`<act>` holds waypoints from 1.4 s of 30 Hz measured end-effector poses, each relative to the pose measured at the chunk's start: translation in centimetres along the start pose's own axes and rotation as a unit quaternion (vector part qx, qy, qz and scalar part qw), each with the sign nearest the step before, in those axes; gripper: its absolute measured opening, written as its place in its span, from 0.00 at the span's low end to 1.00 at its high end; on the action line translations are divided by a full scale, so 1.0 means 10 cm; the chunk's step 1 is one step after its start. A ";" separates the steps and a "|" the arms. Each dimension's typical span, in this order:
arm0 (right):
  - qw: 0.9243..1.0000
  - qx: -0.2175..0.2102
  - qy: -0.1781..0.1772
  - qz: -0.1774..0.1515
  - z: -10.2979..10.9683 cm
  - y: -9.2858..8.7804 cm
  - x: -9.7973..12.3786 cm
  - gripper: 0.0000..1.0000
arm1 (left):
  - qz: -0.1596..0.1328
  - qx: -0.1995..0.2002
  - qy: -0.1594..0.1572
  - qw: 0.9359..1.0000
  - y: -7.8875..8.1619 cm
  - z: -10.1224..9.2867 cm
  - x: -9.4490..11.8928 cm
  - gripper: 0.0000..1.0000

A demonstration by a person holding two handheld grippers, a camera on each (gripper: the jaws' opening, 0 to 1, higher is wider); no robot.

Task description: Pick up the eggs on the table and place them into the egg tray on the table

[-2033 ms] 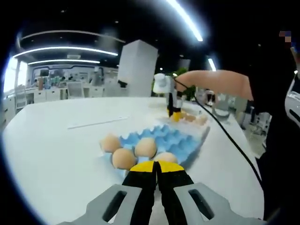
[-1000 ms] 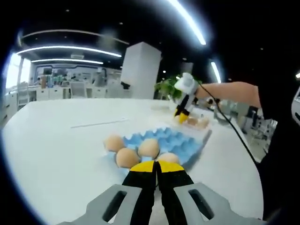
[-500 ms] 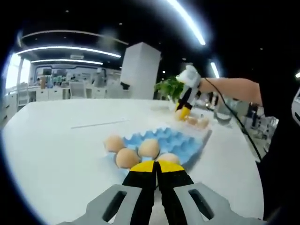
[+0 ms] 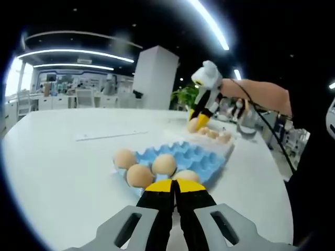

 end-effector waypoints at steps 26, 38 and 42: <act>0.998 0.058 0.026 0.005 0.46 0.76 -0.14 0.26 | -0.040 -0.018 -0.016 0.999 0.10 -0.09 0.02 0.00; 0.997 0.075 0.036 0.003 0.58 1.07 -0.24 0.26 | -0.052 -0.004 0.006 0.999 0.12 -0.03 0.06 0.00; 0.996 0.082 0.038 0.001 0.63 1.16 -0.28 0.26 | -0.055 -0.003 0.002 0.998 0.13 0.01 0.07 0.00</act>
Point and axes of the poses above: the point that each gripper's makers call its tool centre point, and the gripper's own axes: x roughly backward along the fingers, z roughly to its left, y roughly out of its top, the point moved 2 cm from there along x, roughly backward along the fingers, and after that the axes turned 2 degrees about -y, right-handed, at the moved point
